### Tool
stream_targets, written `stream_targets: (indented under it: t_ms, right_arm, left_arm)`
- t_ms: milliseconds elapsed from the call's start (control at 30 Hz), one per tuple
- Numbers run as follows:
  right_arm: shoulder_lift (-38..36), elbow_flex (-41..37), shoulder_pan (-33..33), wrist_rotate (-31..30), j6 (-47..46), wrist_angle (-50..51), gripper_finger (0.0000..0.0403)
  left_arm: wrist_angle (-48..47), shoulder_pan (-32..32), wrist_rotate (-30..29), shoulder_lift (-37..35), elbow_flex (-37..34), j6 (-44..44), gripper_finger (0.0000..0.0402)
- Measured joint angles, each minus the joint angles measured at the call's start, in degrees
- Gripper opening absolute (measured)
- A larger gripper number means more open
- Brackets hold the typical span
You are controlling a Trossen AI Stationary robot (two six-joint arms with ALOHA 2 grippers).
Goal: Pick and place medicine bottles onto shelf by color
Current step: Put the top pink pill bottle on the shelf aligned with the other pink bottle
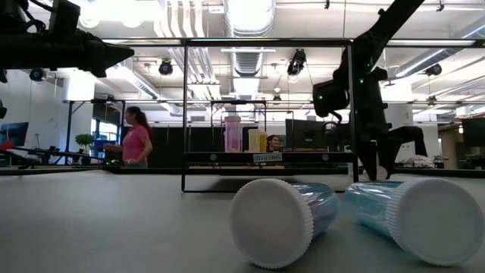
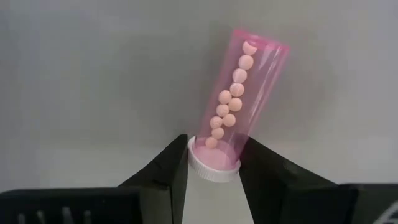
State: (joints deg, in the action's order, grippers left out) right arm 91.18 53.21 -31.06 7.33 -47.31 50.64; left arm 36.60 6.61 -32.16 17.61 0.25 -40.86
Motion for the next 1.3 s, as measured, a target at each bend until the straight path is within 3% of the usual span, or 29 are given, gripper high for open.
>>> stream_targets:
  t_ms: [267,700,1300]
  right_arm:
    - [0.0,0.0,11.2,0.1,-11.4,-0.1,0.0114]
    - [-0.4,-0.2,23.1,-1.1,-26.9,0.1,0.0114]
    - [-3.0,-0.4,23.8,-5.9,-30.8,1.0,0.0139]
  left_arm:
    - [0.0,0.0,0.0,0.0,0.0,0.0,0.0072]
    - [0.0,0.0,0.0,0.0,0.0,0.0,0.0072]
    - [0.0,0.0,0.0,0.0,0.0,0.0,0.0072]
